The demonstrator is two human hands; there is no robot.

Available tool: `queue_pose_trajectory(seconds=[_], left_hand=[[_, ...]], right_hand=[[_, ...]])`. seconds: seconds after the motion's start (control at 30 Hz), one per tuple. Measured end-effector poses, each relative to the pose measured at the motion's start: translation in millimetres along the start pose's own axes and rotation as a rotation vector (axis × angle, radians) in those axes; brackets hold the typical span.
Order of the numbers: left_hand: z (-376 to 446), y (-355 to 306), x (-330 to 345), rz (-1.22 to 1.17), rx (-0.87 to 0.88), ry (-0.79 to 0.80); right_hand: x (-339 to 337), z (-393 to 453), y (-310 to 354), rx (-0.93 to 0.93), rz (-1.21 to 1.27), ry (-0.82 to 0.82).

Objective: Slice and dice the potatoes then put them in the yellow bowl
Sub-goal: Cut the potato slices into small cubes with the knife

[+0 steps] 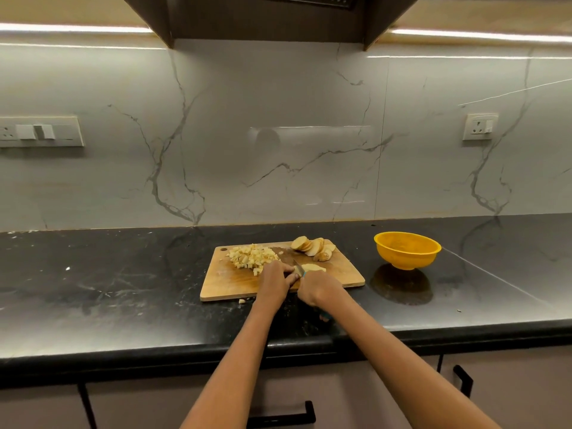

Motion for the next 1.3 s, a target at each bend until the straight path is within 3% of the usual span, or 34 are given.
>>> queue_pose_trajectory(seconds=[0.27,0.33,0.47,0.8,1.13,1.3], left_hand=[[-2.6,0.7,0.6,0.009,-0.007,-0.042],[-4.4,0.3,0.0,0.001,-0.017,-0.039],[-5.7,0.9,-1.5,-0.046,-0.046,-0.082],[-5.7,0.7,-2.7,-0.068,-0.073,-0.122],[-3.0,0.5,-3.6,-0.038,-0.065,-0.071],[-3.9,0.1,-4.1,-0.039,-0.082,-0.094]], right_hand=[[17.7,-36.9,-11.4,-0.091,-0.422,-0.204],[19.1,-39.0,-16.0,-0.087,-0.371,-0.242],[10.5,-37.7,-27.0,0.011,-0.024,-0.282],[13.9,-17.9,-18.1,0.041,0.122,-0.191],[0.8,-9.5,2.0,0.005,-0.010,-0.025],[5.5,-20.9,-5.7,-0.038,-0.142,-0.056]])
Point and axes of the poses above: each hand's wrist, its own z-axis towards the middle knuckle, its own x-axis out of the palm, y = z × x, the point moved 2 cm from there along z, towards the middle knuckle, and after that the axes turned 1 degree about y, right-handed, at the moved point
